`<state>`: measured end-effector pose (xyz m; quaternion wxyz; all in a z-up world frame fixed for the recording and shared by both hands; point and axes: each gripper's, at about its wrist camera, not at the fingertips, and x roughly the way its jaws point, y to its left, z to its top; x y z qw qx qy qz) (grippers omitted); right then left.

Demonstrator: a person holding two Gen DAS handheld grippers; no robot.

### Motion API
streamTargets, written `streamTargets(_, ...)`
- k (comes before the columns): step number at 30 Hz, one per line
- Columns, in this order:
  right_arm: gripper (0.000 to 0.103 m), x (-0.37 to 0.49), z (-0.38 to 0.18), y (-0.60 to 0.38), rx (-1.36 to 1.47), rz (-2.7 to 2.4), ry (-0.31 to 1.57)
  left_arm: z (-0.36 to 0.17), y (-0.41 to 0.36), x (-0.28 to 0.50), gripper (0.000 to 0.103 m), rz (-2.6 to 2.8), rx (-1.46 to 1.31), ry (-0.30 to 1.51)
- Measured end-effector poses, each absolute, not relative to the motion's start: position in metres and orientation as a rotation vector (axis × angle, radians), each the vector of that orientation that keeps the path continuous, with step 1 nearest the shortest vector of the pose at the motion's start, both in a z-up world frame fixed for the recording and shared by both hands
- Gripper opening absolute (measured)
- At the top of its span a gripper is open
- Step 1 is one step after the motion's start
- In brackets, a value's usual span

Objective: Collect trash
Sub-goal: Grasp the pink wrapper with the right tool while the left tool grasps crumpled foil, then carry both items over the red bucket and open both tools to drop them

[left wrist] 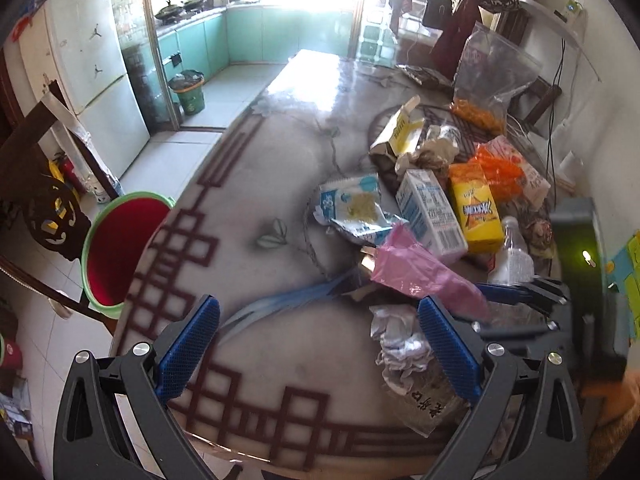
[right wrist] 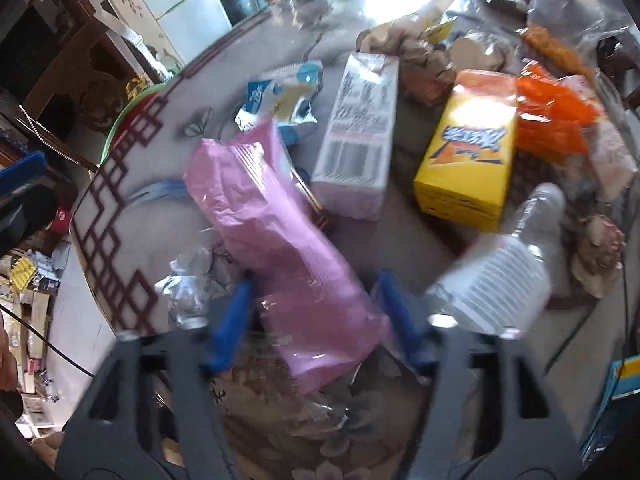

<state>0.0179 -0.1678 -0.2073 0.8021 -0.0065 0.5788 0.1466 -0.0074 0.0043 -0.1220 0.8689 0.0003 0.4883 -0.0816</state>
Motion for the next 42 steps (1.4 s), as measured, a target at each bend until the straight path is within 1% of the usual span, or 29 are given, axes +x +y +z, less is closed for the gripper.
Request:
streamTargets(1, 0.038, 0.019, -0.209, -0.168, -0.010, 0.321, 1.245, -0.123, 0.004, -0.008, 0.095, -0.181, -0.002, 1.025)
streamTargets(3, 0.023, 0.020, -0.206, -0.171, 0.022, 0.333, 1.233, -0.126, 0.002, -0.009, 0.095, -0.211, -0.003, 1.032)
streamTargets(4, 0.020, 0.022, -0.203, -0.174, 0.038, 0.332, 1.222, -0.129, -0.002, -0.009, 0.095, -0.230, 0.005, 1.037)
streamTargets(5, 0.012, 0.019, -0.195, -0.179, 0.067, 0.326, 1.194, -0.132, -0.005, -0.009, 0.095, -0.248, 0.013, 1.043)
streamTargets(6, 0.008, 0.019, -0.186, -0.185, 0.086, 0.322, 1.174, -0.136, -0.009, -0.009, 0.095, -0.268, 0.019, 1.053)
streamTargets(10, 0.007, 0.004, -0.152, -0.201, 0.130, 0.296, 1.064, -0.159, -0.029, -0.005, 0.094, -0.353, 0.034, 1.111)
streamTargets(12, 0.007, -0.010, -0.138, -0.210, 0.153, 0.282, 1.026, -0.172, -0.040, -0.001, 0.091, -0.373, 0.051, 1.137)
streamTargets(13, 0.007, -0.018, -0.132, -0.216, 0.178, 0.285, 1.012, -0.181, -0.045, 0.002, 0.087, -0.374, 0.063, 1.157)
streamTargets(14, 0.007, -0.026, -0.129, -0.219, 0.203, 0.301, 1.007, -0.187, -0.048, 0.004, 0.082, -0.380, 0.063, 1.174)
streamTargets(15, 0.007, -0.032, -0.126, -0.223, 0.223, 0.318, 1.005, -0.192, -0.050, 0.006, 0.080, -0.385, 0.060, 1.186)
streamTargets(16, 0.007, -0.040, -0.126, -0.223, 0.243, 0.344, 1.010, -0.198, -0.051, 0.009, 0.074, -0.386, 0.058, 1.200)
streamTargets(17, 0.007, -0.049, -0.126, -0.226, 0.258, 0.373, 1.023, -0.203, -0.052, 0.011, 0.066, -0.386, 0.056, 1.214)
streamTargets(18, 0.007, -0.059, -0.131, -0.223, 0.267, 0.411, 1.052, -0.208, -0.052, 0.013, 0.063, -0.394, 0.040, 1.229)
streamTargets(19, 0.007, -0.067, -0.136, -0.218, 0.269, 0.437, 1.078, -0.210, -0.050, 0.014, 0.053, -0.411, 0.004, 1.235)
streamTargets(20, 0.007, -0.077, -0.146, -0.209, 0.268, 0.478, 1.117, -0.209, -0.049, 0.017, 0.041, -0.414, -0.018, 1.238)
streamTargets(22, 0.007, -0.088, -0.160, -0.196, 0.262, 0.524, 1.166, -0.206, -0.048, 0.019, 0.036, -0.407, -0.021, 1.227)
streamTargets(23, 0.007, -0.092, -0.168, -0.188, 0.260, 0.543, 1.192, -0.203, -0.046, 0.021, 0.035, -0.401, -0.023, 1.216)
streamTargets(28, 0.006, -0.088, -0.214, -0.157, 0.233, 0.551, 1.315, -0.185, -0.024, 0.023, 0.034, -0.347, -0.057, 1.147)
streamTargets(32, 0.006, -0.066, -0.227, -0.155, 0.181, 0.432, 1.297, -0.168, -0.001, 0.029, 0.034, -0.315, -0.077, 1.095)
streamTargets(37, 0.006, -0.030, -0.209, -0.176, 0.254, 0.272, 1.215, -0.142, 0.026, 0.029, 0.034, -0.291, -0.078, 1.030)
streamTargets(42, 0.006, -0.025, -0.150, -0.165, 0.253, 0.221, 1.064, -0.117, 0.064, 0.035, 0.034, -0.239, -0.083, 0.971)
